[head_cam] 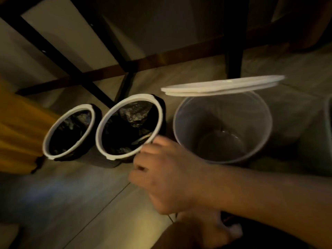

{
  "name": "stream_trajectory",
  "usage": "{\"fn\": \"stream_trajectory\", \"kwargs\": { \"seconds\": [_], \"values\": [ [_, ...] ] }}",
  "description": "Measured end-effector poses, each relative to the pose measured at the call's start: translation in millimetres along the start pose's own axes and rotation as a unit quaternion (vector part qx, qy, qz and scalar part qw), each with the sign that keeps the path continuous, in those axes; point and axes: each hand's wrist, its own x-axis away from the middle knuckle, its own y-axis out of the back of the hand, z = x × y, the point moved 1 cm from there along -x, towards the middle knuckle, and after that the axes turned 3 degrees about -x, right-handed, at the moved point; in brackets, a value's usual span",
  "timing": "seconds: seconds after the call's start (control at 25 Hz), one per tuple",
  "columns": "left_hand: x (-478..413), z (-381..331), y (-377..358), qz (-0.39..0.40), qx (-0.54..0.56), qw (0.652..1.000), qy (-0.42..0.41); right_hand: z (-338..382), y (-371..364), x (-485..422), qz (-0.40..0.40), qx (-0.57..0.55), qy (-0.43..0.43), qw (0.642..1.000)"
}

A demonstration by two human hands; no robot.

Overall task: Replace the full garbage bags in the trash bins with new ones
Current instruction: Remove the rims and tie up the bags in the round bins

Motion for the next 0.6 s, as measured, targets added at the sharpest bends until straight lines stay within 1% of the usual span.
{"fn": "stream_trajectory", "kwargs": {
  "seconds": [0.04, 0.08, 0.12, 0.16, 0.2, 0.24, 0.28, 0.32, 0.36, 0.44, 0.48, 0.52, 0.6],
  "values": [
    [-14, 4, 30, -0.062, 0.067, 0.992, 0.082, 1, -14, -19, 0.063, -0.019, -0.021, 0.998],
    [-24, 6, 61, -0.131, 0.101, 0.98, 0.114, 0, -25, -38, 0.107, -0.041, -0.042, 0.992],
    [-30, 13, 84, -0.204, 0.139, 0.954, 0.168, -1, -33, -59, 0.128, -0.064, -0.055, 0.988],
    [-24, 26, 102, -0.192, 0.173, 0.946, 0.195, -1, -39, -76, 0.135, -0.082, -0.069, 0.985],
    [-11, 46, 101, -0.149, 0.121, 0.961, 0.201, -1, -46, -89, 0.13, -0.1, -0.083, 0.983],
    [-4, 63, 95, -0.058, 0.111, 0.977, 0.171, -2, -54, -99, 0.121, -0.117, -0.099, 0.981],
    [-2, 74, 89, 0.007, 0.107, 0.983, 0.15, -5, -61, -105, 0.115, -0.127, -0.119, 0.978],
    [2, 94, 90, 0.079, 0.132, 0.979, 0.132, -6, -69, -114, 0.111, -0.127, -0.137, 0.976],
    [-4, 111, 92, 0.098, 0.241, 0.953, 0.157, -5, -79, -121, 0.104, -0.116, -0.156, 0.975],
    [-28, 150, 102, 0.021, 0.384, 0.893, 0.236, 1, -104, -132, 0.095, -0.065, -0.185, 0.976],
    [-40, 169, 103, 0.006, 0.434, 0.864, 0.255, 5, -115, -139, 0.091, -0.03, -0.187, 0.978],
    [-46, 188, 101, 0.017, 0.467, 0.846, 0.256, 12, -127, -146, 0.092, 0.002, -0.185, 0.978],
    [-51, 208, 101, 0.055, 0.508, 0.829, 0.226, 15, -137, -155, 0.109, 0.037, -0.204, 0.972]
  ]
}}
